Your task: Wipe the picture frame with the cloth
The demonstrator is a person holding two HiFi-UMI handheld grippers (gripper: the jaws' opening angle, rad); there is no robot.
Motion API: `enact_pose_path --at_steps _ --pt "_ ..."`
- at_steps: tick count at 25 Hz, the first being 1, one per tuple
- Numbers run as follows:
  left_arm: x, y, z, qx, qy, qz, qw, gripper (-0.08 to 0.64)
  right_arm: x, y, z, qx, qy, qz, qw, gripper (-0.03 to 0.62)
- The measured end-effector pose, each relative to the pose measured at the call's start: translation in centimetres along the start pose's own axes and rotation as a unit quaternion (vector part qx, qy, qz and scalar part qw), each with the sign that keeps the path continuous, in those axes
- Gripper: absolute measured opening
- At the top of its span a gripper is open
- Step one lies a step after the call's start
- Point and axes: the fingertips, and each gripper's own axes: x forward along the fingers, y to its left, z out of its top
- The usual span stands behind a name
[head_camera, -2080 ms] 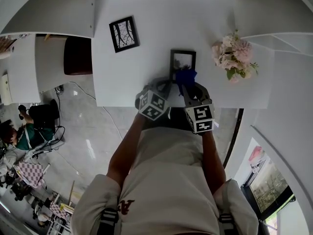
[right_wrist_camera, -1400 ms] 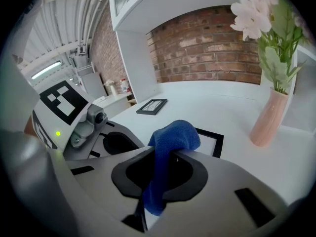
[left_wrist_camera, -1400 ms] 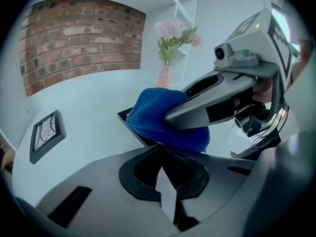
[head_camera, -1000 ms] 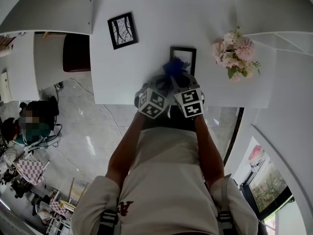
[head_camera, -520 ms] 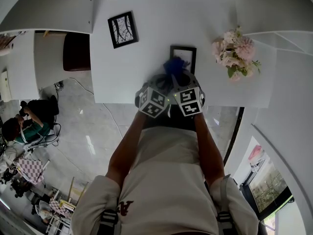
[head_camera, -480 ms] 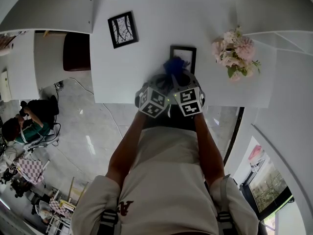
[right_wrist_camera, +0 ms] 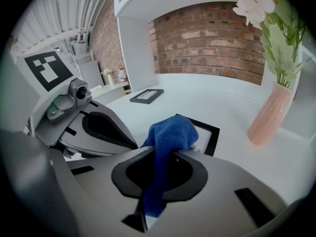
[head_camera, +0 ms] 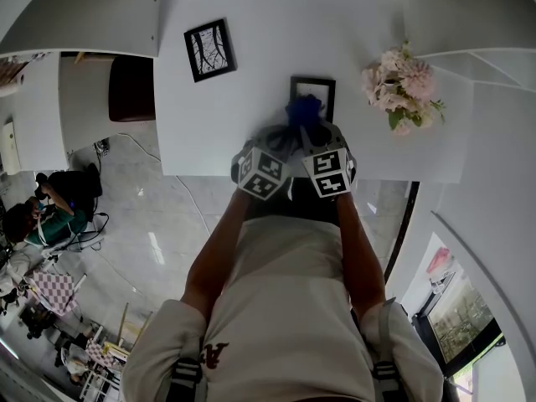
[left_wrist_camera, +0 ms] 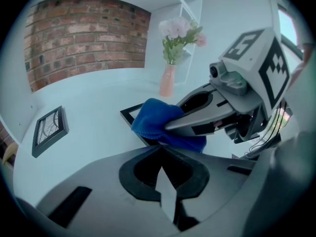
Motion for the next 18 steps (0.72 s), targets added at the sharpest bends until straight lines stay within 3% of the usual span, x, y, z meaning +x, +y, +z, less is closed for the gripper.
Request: enact_pose_path --at_steps 18 --pt "0.1 0.0 -0.1 -0.003 -0.002 -0.003 1.0 -0.001 -1.7 -2.6 -1.4 0.008 0.009 -0.038 0.999 0.034"
